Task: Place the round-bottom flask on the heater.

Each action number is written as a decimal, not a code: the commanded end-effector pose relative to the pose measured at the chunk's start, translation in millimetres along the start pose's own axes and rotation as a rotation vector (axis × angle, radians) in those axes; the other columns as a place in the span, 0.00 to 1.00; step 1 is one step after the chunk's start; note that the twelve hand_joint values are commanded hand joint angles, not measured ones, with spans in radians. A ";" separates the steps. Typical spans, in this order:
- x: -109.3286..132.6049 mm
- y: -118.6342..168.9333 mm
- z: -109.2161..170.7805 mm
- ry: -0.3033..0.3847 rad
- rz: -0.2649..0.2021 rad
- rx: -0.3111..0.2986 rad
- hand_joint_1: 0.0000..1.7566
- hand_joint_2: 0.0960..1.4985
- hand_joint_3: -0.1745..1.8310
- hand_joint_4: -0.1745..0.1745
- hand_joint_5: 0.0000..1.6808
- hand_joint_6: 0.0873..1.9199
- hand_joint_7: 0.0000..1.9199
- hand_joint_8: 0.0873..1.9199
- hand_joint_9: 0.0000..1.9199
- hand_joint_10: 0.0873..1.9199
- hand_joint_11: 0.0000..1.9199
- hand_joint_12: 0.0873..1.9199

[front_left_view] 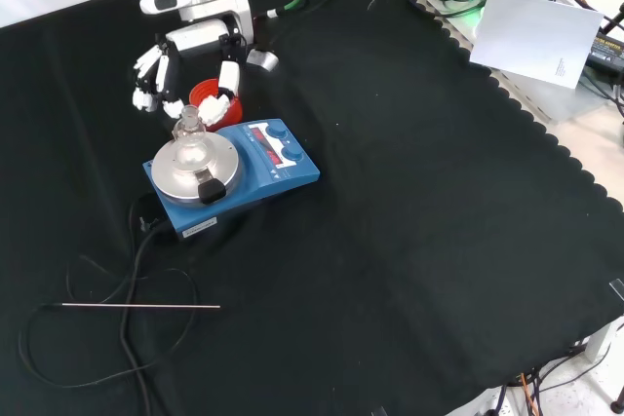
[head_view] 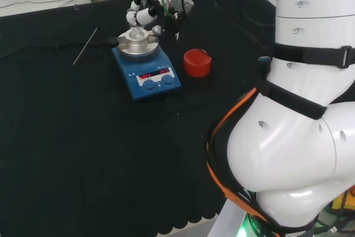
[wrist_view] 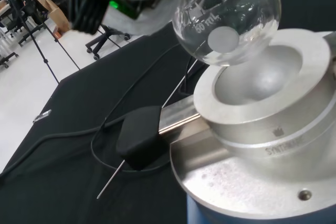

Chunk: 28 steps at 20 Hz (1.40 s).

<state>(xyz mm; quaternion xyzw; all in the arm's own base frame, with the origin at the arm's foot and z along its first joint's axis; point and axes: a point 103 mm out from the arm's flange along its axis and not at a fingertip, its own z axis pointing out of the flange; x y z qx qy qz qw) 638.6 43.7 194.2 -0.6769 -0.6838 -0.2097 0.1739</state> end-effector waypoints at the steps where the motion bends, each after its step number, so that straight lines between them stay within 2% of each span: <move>1: 3.3 1.8 10.5 0.002 0.000 0.021 0.64 0.35 0.51 1.00 0.72 0.43 0.28 0.26 0.37 0.25 0.20 0.64; 5: 6.0 1.6 17.8 -0.014 0.003 0.030 0.64 0.35 0.51 1.00 0.72 0.43 0.28 0.26 0.37 0.25 0.20 0.64; 13: -6.0 0.5 22.8 -0.012 0.011 0.044 0.64 0.35 0.51 1.00 0.72 0.43 0.28 0.26 0.37 0.25 0.20 0.64; 16: -2.1 0.0 27.2 -0.034 0.015 0.045 0.64 0.35 0.51 1.00 0.72 0.43 0.28 0.26 0.37 0.25 0.20 0.64; 28: -5.5 -1.4 29.0 -0.039 0.033 0.034 0.64 0.36 0.50 1.00 0.72 0.43 0.28 0.26 0.37 0.24 0.20 0.64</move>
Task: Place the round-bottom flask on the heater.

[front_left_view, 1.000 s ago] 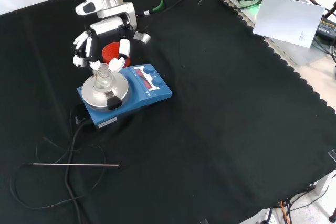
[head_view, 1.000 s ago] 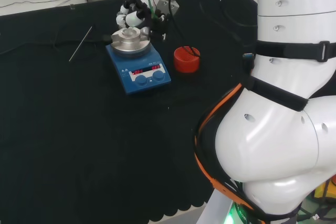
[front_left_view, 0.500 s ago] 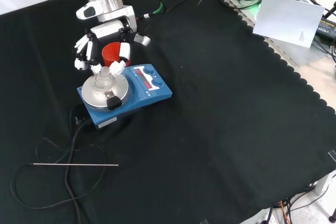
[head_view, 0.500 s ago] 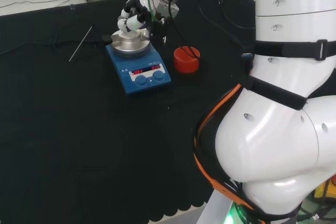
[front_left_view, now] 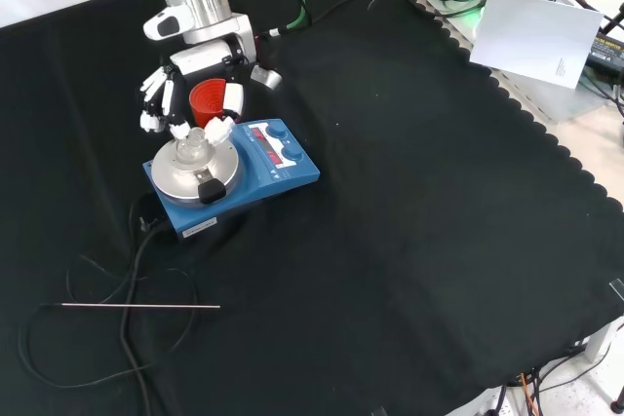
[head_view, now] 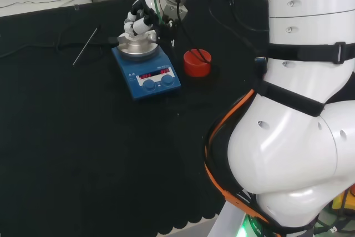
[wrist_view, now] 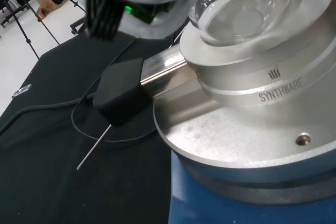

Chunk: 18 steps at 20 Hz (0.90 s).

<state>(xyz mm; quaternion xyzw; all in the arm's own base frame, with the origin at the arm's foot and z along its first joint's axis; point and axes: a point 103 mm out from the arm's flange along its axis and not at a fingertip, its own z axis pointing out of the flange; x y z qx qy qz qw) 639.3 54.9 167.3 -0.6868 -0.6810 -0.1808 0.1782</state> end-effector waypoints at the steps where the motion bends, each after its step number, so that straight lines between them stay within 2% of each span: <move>1: -1.2 -0.9 0.2 0.000 0.006 -0.007 0.64 0.36 0.50 1.00 0.71 0.43 0.28 0.26 0.37 0.24 0.20 0.64; 8: -14.7 -2.3 -8.9 0.030 0.031 -0.012 0.63 0.40 0.47 1.00 0.69 0.45 0.27 0.26 0.36 0.24 0.20 0.64; 10: -17.1 -1.9 -10.4 0.042 0.027 -0.008 0.62 0.43 0.44 0.96 0.67 0.46 0.27 0.26 0.36 0.24 0.20 0.64; 12: -18.0 -1.8 -10.4 0.044 0.027 -0.006 0.62 0.48 0.38 0.89 0.65 0.47 0.26 0.27 0.35 0.25 0.19 0.65; 15: -19.4 -1.6 -10.2 0.060 0.021 0.004 0.61 0.56 0.30 0.84 0.62 0.48 0.25 0.28 0.34 0.26 0.18 0.65; 18: -18.5 -1.3 -10.6 0.061 0.019 0.004 0.59 0.64 0.20 0.89 0.59 0.50 0.24 0.29 0.33 0.28 0.17 0.66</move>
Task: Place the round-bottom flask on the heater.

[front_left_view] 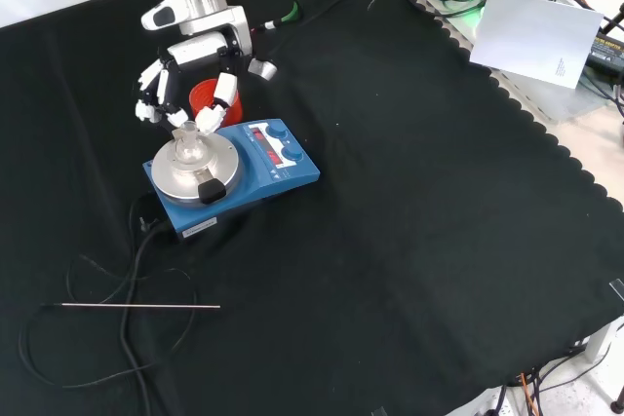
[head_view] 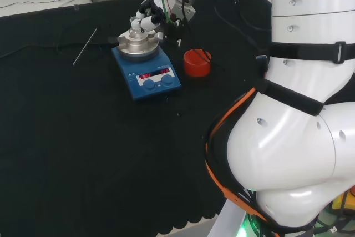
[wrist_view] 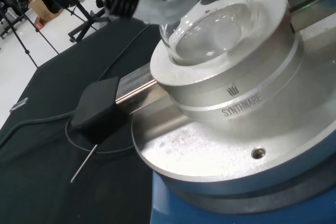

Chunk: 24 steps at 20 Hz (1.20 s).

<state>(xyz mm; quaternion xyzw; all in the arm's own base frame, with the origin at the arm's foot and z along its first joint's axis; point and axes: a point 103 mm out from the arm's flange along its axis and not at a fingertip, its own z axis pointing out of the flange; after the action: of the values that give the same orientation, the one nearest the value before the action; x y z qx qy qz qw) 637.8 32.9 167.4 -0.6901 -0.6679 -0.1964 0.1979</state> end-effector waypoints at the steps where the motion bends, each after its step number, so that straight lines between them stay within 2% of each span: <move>1: 1.3 0.1 -0.3 0.006 -0.006 0.003 0.57 0.61 0.21 0.70 0.57 0.47 0.23 0.28 0.32 0.28 0.16 0.66; 2: 1.2 0.0 -1.4 0.006 -0.009 0.000 0.56 0.56 0.27 0.53 0.54 0.43 0.23 0.28 0.32 0.28 0.16 0.66; 3: 0.9 -0.5 -2.5 0.019 -0.026 0.008 0.55 0.50 0.33 0.42 0.51 0.40 0.23 0.28 0.32 0.28 0.15 0.66; 5: -0.4 -1.4 -4.9 0.050 -0.055 0.021 0.54 0.42 0.41 0.34 0.46 0.38 0.23 0.28 0.31 0.28 0.15 0.66; 8: -4.4 -4.1 -12.4 0.052 -0.058 0.009 0.50 0.36 0.43 0.32 0.31 0.31 0.22 0.28 0.30 0.28 0.13 0.67; 11: 3.2 -5.8 -7.1 0.004 -0.041 0.001 0.46 0.36 0.41 0.33 0.24 0.23 0.21 0.30 0.29 0.30 0.12 0.67; 14: 3.3 -8.3 -10.9 0.002 -0.031 -0.009 0.44 0.36 0.39 0.34 0.23 0.18 0.20 0.30 0.29 0.30 0.11 0.68; 17: -0.1 -23.5 -31.9 0.022 -0.044 -0.030 0.43 0.37 0.38 0.35 0.23 0.15 0.19 0.30 0.28 0.30 0.10 0.68; 19: 4.5 -25.6 -30.4 0.004 -0.029 -0.012 0.43 0.37 0.38 0.35 0.23 0.14 0.19 0.30 0.28 0.30 0.10 0.68; 21: 0.7 -33.7 -39.5 0.020 -0.037 -0.026 0.43 0.37 0.37 0.35 0.24 0.13 0.19 0.31 0.28 0.31 0.10 0.68; 24: -9.7 -51.8 -61.0 0.020 -0.024 -0.049 0.43 0.38 0.37 0.35 0.25 0.12 0.19 0.31 0.28 0.31 0.09 0.68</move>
<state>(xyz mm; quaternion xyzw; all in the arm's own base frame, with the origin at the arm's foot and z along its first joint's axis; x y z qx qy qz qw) 614.5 22.9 193.9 -0.6799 -0.6750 -0.2095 0.1955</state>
